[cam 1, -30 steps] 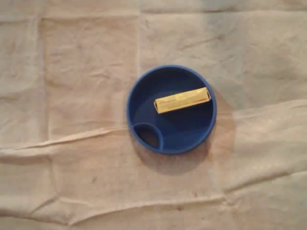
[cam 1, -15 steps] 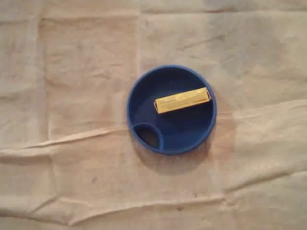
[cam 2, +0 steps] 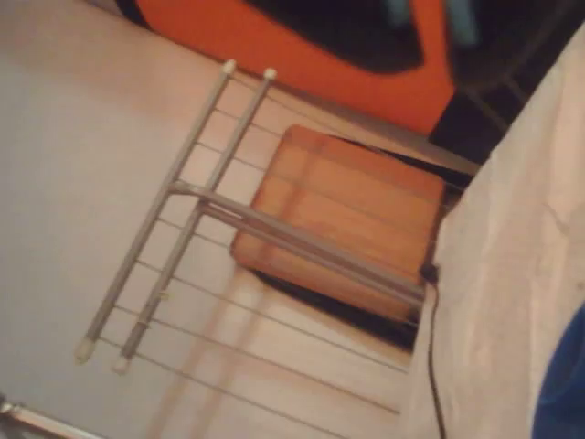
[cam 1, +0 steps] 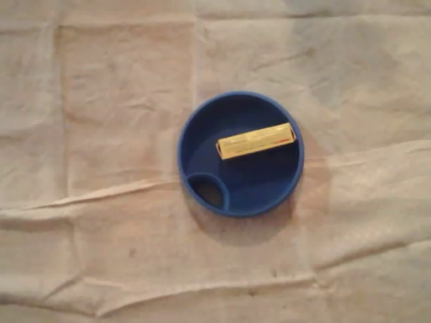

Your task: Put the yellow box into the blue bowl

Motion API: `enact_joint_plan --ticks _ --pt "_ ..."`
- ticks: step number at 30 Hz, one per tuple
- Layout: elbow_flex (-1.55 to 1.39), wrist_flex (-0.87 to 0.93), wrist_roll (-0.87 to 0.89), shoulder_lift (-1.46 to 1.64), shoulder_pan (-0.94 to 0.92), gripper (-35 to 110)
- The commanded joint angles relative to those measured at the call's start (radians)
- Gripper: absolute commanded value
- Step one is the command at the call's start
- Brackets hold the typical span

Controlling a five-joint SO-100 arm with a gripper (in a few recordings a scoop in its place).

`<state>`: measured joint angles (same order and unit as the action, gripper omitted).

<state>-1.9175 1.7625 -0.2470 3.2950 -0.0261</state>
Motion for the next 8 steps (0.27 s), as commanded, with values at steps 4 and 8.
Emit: enact_joint_plan --ticks 4,8 --pt "0.008 -0.008 -0.006 0.04 -0.003 0" --pt "0.008 -0.008 -0.006 0.04 -0.003 0"
